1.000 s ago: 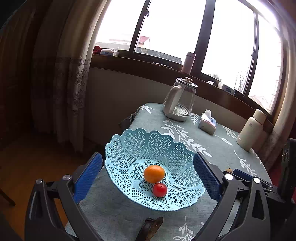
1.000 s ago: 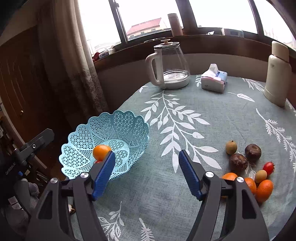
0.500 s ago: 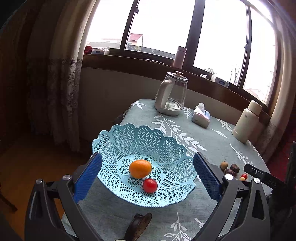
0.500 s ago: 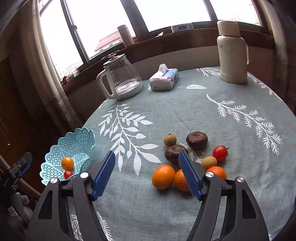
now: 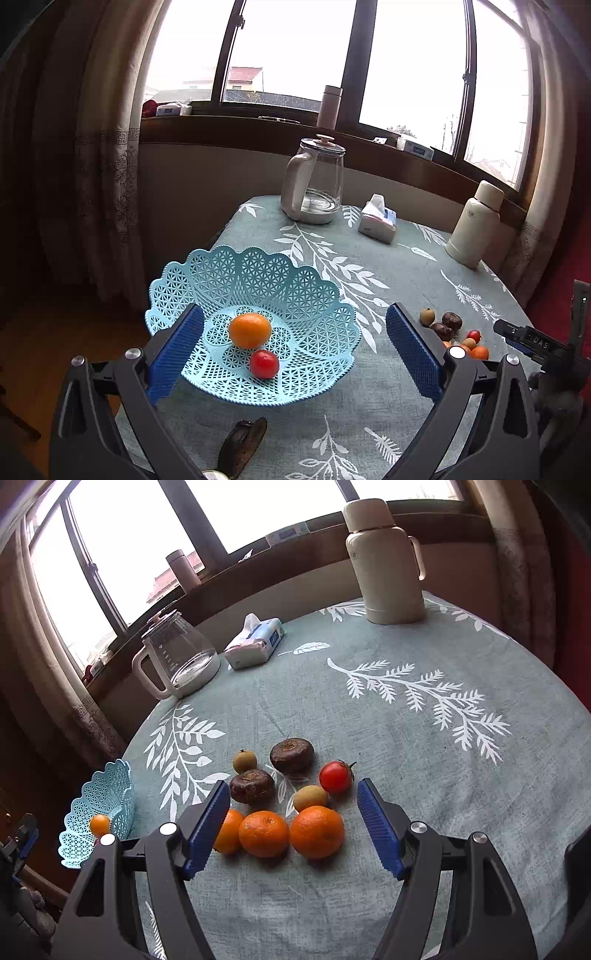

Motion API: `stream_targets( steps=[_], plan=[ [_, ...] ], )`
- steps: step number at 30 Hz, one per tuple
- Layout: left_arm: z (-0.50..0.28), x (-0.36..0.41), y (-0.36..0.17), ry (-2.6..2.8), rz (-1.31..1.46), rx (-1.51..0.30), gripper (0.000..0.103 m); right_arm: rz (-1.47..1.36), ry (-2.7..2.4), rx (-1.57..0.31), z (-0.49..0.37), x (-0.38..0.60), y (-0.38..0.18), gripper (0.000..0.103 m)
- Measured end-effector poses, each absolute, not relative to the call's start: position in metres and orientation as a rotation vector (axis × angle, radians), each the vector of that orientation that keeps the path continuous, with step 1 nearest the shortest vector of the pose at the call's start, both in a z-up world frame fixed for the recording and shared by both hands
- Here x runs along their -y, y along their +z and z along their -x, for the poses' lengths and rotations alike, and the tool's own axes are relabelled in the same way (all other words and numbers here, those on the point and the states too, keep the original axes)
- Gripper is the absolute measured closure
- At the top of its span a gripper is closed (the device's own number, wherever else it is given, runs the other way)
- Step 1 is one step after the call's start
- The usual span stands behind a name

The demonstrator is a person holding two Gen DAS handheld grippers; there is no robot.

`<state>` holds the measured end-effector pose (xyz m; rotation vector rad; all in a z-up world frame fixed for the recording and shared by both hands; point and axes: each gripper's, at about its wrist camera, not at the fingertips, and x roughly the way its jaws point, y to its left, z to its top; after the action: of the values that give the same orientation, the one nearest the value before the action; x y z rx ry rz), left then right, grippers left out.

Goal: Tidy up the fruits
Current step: 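Move both tools back toward the fruit pile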

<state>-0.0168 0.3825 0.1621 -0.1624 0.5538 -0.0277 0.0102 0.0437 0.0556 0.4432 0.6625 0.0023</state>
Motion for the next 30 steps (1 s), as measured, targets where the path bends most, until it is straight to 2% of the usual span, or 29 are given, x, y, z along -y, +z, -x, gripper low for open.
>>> stream_targets(
  steps=[7, 11, 18, 21, 30],
  plan=[
    [0.018, -0.37, 0.162, -0.056, 0.139, -0.557, 0.003, -0.495, 0.025, -0.729, -0.015, -0.039, 0.036, 0.033],
    [0.017, -0.364, 0.161, -0.069, 0.129, -0.563, 0.003, -0.506, 0.011, -0.755, -0.018, -0.036, 0.027, 0.044],
    [0.015, -0.349, 0.159, -0.1, 0.096, -0.574, 0.003, -0.492, 0.029, -0.805, -0.027, -0.042, 0.014, 0.054],
    [0.014, -0.341, 0.158, -0.114, 0.078, -0.578, 0.003, -0.483, 0.03, -0.809, -0.027, -0.042, 0.013, 0.063],
    [0.002, -0.3, 0.145, -0.184, -0.009, -0.625, 0.003, -0.464, 0.011, -0.776, -0.018, -0.033, 0.022, 0.063]
  ],
)
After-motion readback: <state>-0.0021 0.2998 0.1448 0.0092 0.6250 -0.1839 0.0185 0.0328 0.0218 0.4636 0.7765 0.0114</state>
